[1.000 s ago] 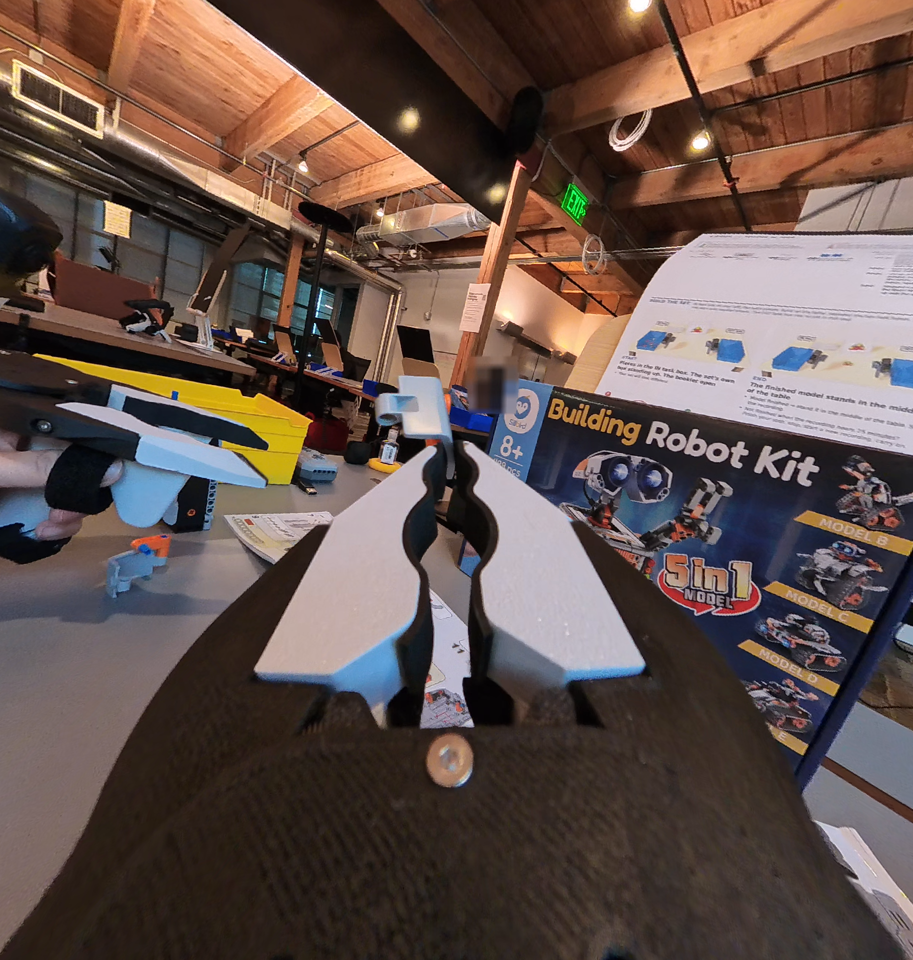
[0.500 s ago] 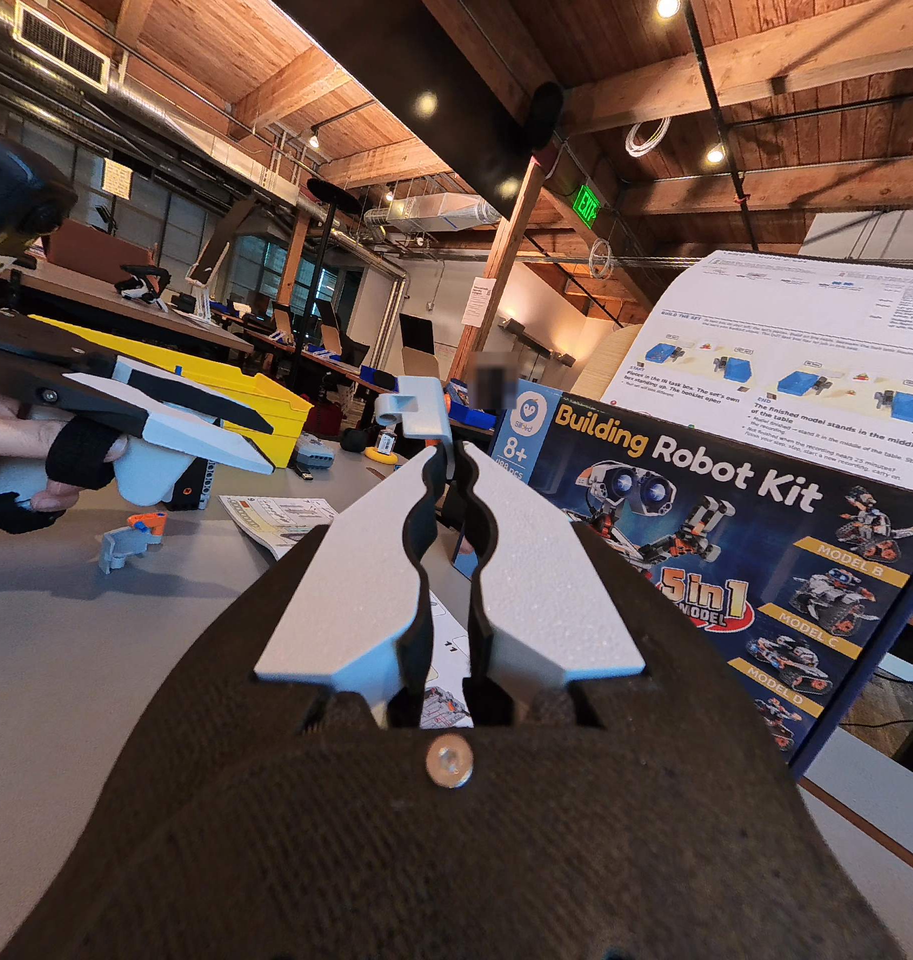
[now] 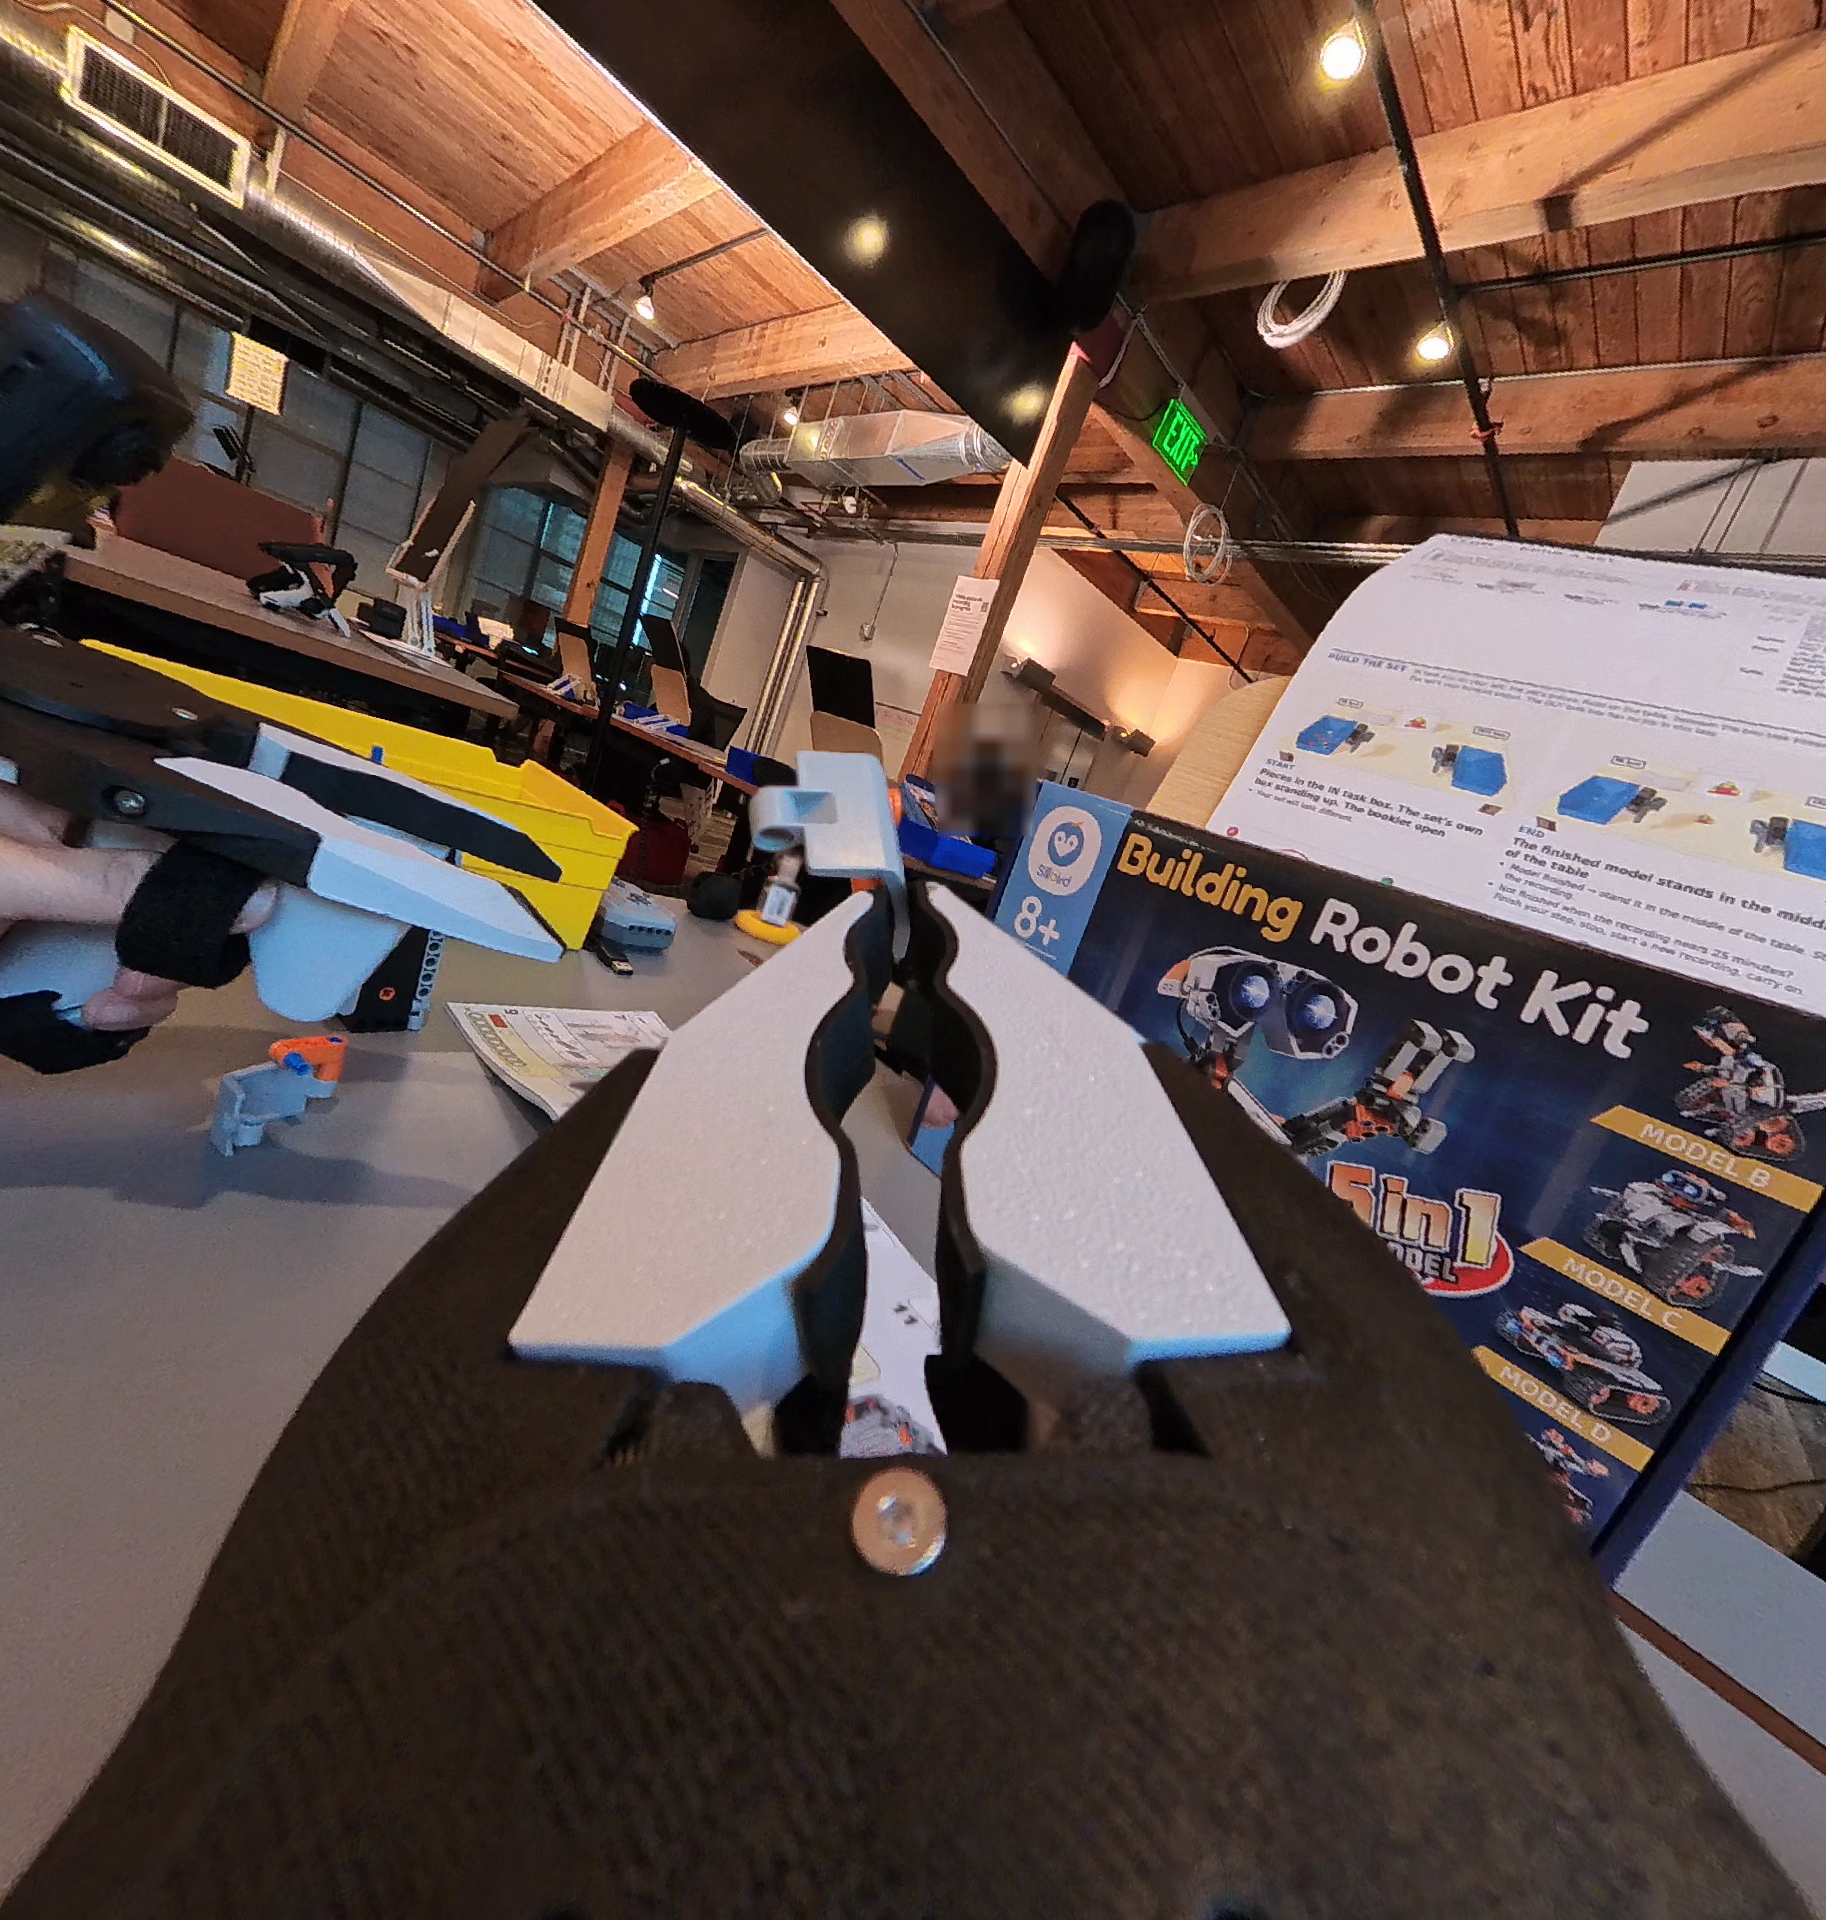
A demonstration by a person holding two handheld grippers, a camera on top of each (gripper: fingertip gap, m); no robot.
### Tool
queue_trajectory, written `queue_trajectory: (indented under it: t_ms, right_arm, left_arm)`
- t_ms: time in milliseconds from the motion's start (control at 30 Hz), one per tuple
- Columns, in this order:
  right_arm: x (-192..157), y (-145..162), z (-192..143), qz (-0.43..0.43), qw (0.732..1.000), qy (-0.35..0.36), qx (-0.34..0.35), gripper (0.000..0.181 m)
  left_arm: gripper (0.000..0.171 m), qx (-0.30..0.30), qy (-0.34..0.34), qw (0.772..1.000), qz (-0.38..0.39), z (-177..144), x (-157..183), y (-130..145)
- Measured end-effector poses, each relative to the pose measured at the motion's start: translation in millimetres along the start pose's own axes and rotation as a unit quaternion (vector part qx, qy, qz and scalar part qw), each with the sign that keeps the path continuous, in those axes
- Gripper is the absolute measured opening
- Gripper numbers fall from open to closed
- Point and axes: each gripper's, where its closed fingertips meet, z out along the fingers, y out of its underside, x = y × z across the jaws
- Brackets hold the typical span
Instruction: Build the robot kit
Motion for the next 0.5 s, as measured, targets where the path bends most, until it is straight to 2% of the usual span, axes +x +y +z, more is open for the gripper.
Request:
queue_trajectory:
  t_ms: [67, 233, 500]
  right_arm:
    - [-3.5, -8.4, -0.8, 0.013, 1.000, -0.012, 0.022, 0.001]
    - [-11.2, -30.7, -3.2, 0.123, 0.987, -0.061, 0.082, 0.001]
    - [-14.7, -26.5, -2.5, 0.111, 0.989, -0.058, 0.074, 0.002]
  left_arm:
    - [0.088, 0.000, 0.002, 1.000, 0.000, 0.1, 0.6, 0.1]
    - [0.088, -0.004, 0.005, 1.000, 0.003, 1.2, 2.4, 1.8]
    - [0.088, 0.003, 0.001, 1.000, -0.008, -1.0, -1.5, -1.0]
